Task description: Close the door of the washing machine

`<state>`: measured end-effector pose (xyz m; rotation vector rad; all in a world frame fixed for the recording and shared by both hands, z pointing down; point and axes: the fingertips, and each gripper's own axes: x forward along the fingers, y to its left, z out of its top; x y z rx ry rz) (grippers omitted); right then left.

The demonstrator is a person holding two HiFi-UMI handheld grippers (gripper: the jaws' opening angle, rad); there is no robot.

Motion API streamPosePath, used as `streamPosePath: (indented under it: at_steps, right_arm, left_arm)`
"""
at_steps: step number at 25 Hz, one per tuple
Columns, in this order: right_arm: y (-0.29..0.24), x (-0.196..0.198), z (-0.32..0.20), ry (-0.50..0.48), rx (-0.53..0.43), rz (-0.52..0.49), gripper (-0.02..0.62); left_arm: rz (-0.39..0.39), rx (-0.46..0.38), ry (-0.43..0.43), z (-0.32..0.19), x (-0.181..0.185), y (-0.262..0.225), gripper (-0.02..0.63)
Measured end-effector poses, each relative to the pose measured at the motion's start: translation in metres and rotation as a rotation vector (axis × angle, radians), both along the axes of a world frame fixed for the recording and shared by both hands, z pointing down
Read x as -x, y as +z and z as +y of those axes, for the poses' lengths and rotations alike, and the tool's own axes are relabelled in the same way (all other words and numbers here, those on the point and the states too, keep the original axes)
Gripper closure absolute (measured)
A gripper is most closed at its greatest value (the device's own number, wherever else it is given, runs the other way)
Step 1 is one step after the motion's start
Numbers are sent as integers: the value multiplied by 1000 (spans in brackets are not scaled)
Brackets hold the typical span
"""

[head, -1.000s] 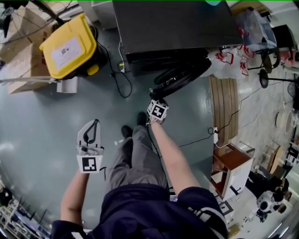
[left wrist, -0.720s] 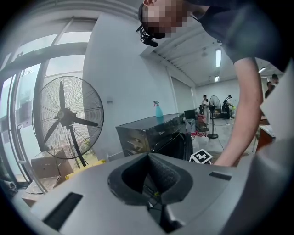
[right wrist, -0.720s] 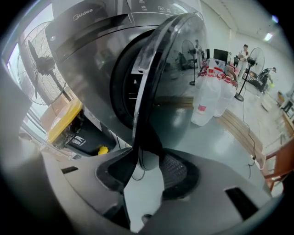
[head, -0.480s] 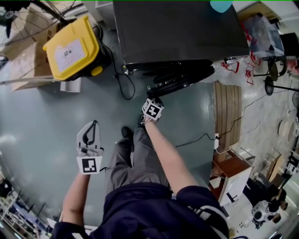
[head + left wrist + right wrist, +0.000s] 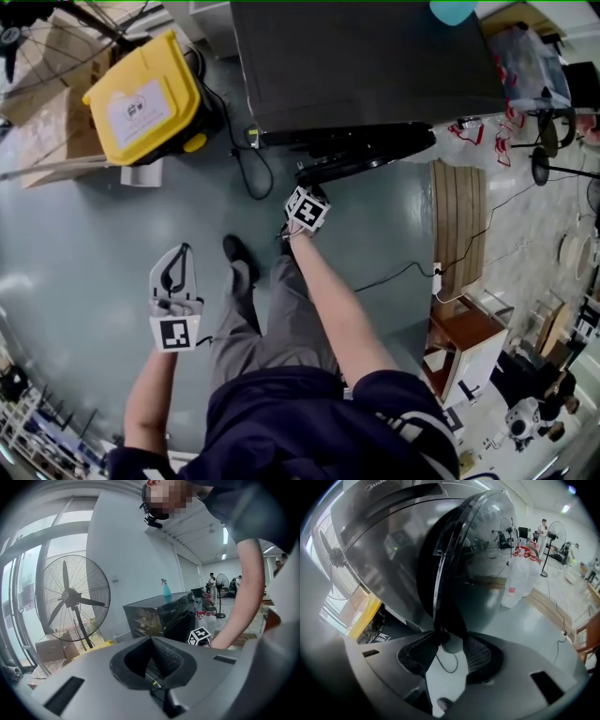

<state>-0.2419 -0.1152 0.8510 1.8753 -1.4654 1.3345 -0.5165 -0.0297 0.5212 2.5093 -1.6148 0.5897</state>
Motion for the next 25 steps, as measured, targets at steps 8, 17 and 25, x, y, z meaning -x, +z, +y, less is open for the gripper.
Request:
streamPosePath:
  at_steps: [8, 17, 25]
  right_arm:
    - [0, 12, -29, 3, -17, -7, 411]
    - [-2, 21, -54, -67, -45, 4, 407]
    - [-4, 25, -59, -133, -112, -19, 408]
  left_arm:
    - [-5, 21, 16, -15, 20, 9, 583]
    - [0, 34, 16, -25, 28, 15, 583]
    - [2, 49, 19, -29, 30, 21, 583]
